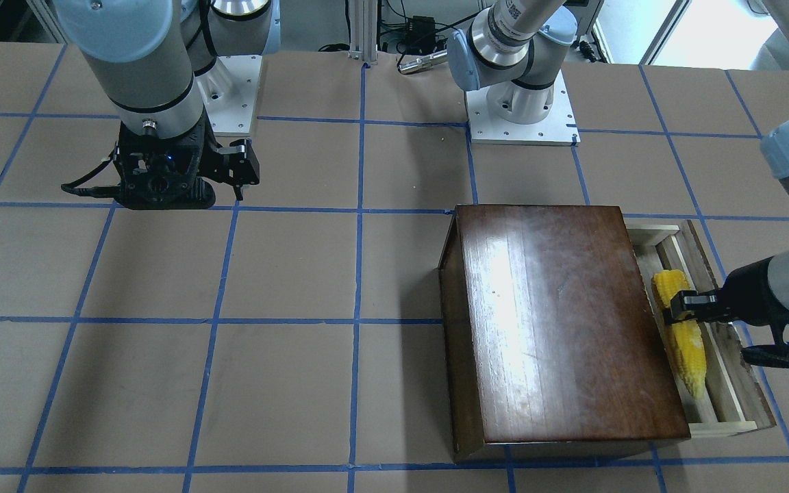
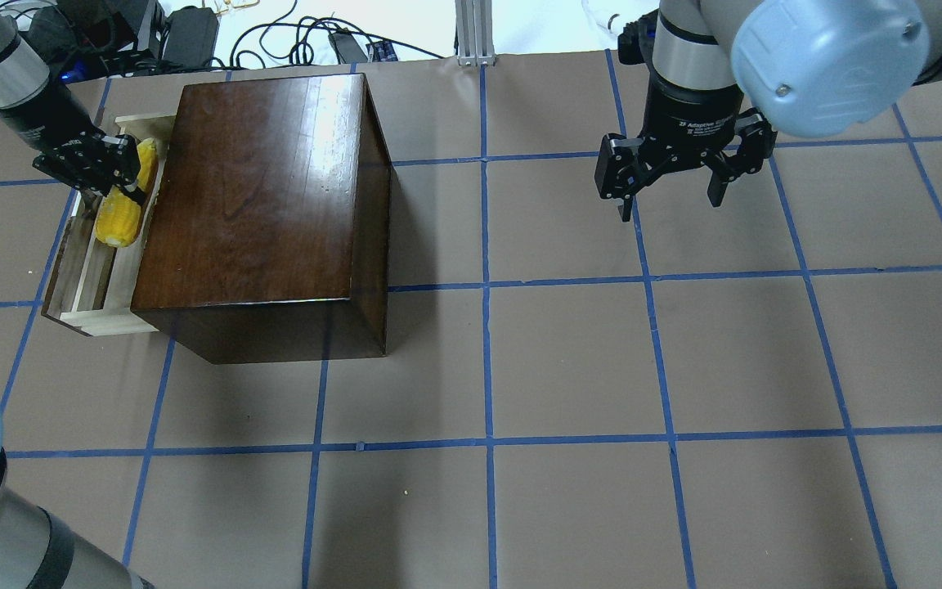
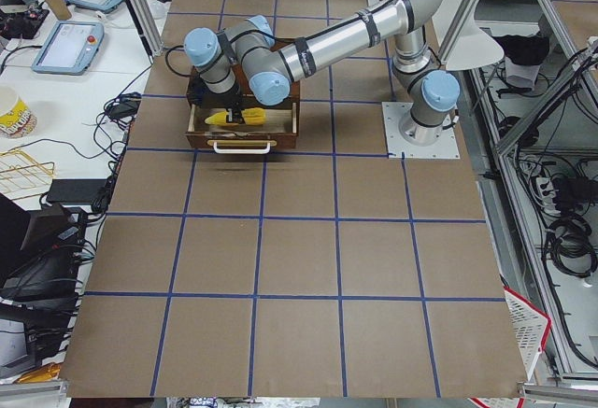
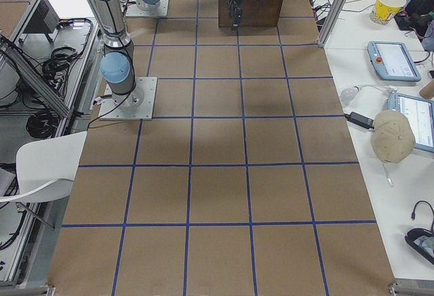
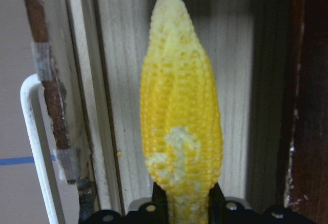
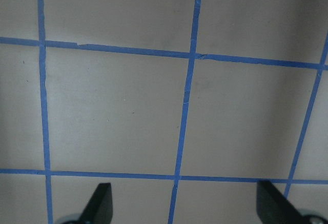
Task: Open drawer and put corn inside
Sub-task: 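Carry the corn over the open drawer and lower it inside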
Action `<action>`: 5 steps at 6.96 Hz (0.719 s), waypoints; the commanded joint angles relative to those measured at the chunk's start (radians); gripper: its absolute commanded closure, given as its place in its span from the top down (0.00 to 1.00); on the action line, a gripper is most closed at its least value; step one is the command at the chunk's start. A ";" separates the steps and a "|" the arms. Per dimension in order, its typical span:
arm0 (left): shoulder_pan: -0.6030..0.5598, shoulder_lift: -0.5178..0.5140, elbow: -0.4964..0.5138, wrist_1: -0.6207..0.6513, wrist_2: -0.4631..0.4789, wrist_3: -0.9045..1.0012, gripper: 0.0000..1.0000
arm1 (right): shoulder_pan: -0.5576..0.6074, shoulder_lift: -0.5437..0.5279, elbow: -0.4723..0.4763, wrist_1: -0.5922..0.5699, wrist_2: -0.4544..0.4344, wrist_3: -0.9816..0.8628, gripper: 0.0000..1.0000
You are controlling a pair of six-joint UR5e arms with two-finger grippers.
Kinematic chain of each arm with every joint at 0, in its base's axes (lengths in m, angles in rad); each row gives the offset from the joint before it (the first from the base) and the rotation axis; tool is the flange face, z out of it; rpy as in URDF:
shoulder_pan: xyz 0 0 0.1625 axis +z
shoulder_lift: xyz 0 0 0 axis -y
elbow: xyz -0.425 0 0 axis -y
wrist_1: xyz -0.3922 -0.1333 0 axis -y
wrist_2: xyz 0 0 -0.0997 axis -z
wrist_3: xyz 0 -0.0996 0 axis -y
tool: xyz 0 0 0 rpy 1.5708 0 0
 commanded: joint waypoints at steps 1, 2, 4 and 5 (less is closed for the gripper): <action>0.001 -0.015 0.001 0.004 -0.002 -0.012 0.75 | 0.000 0.000 0.000 0.000 0.000 0.001 1.00; 0.001 -0.012 0.001 0.004 -0.003 -0.011 0.90 | 0.000 0.000 0.000 0.000 0.000 0.001 1.00; 0.001 0.008 0.013 -0.007 0.003 -0.015 1.00 | 0.000 0.000 0.000 0.000 0.000 0.001 1.00; 0.001 0.020 0.016 -0.020 0.005 -0.015 1.00 | 0.000 0.000 0.000 0.000 0.000 0.000 1.00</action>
